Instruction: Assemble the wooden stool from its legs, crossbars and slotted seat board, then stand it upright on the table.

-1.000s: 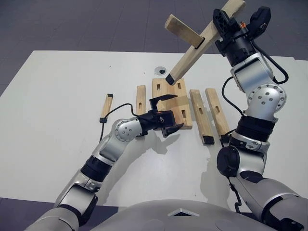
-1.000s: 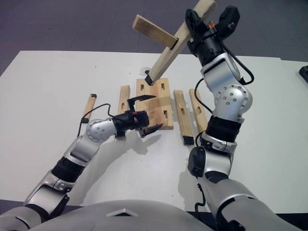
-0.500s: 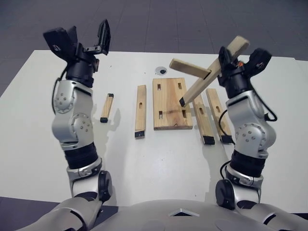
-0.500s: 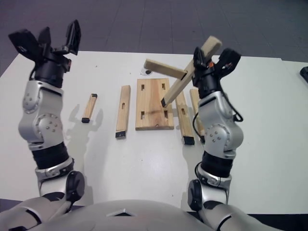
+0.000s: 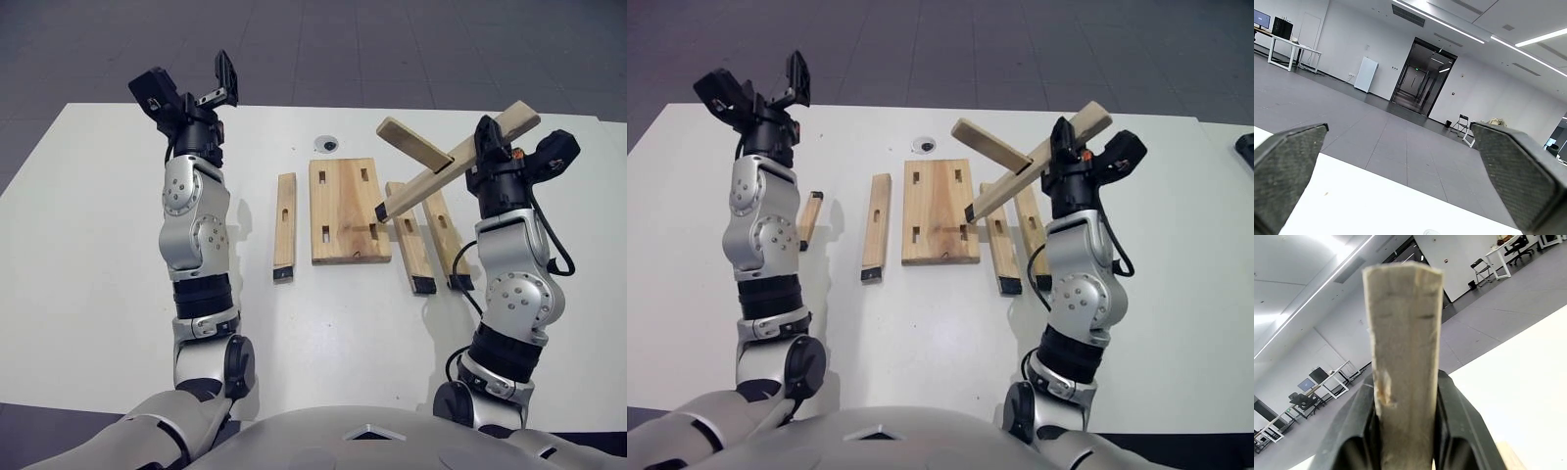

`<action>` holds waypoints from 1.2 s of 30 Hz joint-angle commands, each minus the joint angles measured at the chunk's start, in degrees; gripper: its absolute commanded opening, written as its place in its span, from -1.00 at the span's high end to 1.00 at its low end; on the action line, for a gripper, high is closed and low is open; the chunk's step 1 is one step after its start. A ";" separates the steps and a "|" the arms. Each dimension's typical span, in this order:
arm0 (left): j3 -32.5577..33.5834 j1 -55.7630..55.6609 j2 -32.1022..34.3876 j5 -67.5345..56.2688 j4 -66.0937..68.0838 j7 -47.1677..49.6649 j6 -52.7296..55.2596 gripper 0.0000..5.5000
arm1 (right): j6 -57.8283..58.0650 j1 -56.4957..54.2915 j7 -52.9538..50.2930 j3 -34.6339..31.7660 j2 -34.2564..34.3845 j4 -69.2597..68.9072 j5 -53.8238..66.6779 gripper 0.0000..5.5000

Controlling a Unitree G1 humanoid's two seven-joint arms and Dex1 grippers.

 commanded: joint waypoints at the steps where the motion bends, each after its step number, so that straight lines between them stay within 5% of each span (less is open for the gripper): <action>1: -0.58 -1.04 0.33 0.00 1.26 -0.11 -0.31 -0.96 | 0.45 1.41 -1.84 -0.44 1.42 -0.85 2.13 0.64; 18: -1.12 -1.03 0.03 -0.41 1.26 -0.51 -0.87 -0.96 | -1.67 6.09 -3.23 -0.66 1.33 1.55 0.92 0.64; 36: -1.75 -2.19 -1.26 -0.74 -0.74 1.06 -1.38 -0.96 | -5.38 8.35 0.68 14.11 -1.51 5.47 -17.11 0.63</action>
